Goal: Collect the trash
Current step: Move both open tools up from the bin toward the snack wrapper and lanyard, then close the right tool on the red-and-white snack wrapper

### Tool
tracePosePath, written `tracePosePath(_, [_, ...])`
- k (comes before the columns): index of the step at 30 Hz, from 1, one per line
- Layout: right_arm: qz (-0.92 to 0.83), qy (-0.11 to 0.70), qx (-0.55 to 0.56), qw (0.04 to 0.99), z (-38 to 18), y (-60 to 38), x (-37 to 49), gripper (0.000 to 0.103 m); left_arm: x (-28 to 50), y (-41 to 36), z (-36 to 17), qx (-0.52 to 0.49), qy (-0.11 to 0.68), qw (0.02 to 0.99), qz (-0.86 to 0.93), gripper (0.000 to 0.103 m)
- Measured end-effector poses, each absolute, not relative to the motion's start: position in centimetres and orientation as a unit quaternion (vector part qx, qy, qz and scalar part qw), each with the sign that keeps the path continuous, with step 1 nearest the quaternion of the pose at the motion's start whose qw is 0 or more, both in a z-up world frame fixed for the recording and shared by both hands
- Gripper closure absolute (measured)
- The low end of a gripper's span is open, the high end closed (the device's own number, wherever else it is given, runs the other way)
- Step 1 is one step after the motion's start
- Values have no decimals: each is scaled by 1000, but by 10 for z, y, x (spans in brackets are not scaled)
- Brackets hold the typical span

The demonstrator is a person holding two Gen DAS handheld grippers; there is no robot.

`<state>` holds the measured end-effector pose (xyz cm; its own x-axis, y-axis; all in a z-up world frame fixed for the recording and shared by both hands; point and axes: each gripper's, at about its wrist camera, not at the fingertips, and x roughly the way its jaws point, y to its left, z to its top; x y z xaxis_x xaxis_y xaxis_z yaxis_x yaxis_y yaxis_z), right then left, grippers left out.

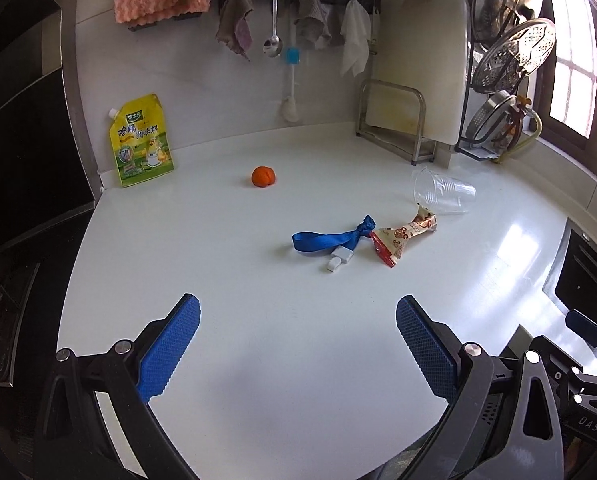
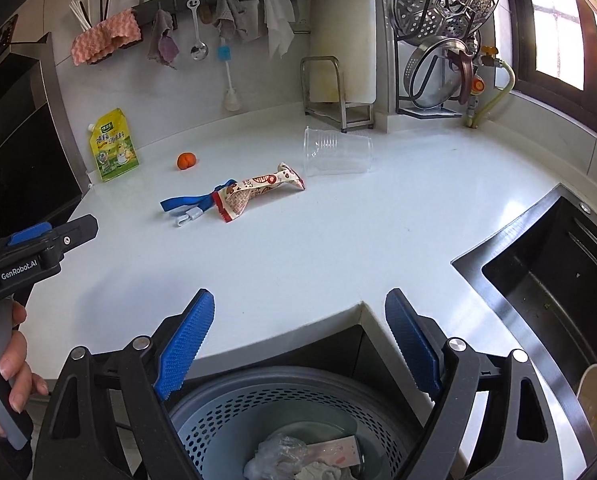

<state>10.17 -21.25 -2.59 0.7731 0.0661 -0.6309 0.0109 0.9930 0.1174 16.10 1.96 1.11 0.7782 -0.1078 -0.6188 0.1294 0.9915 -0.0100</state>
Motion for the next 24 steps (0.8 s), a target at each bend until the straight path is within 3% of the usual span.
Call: tracePosePath(24, [-5,391,113,913,-29,-185,237,20,252,43,-14,1,347,937,-20,6])
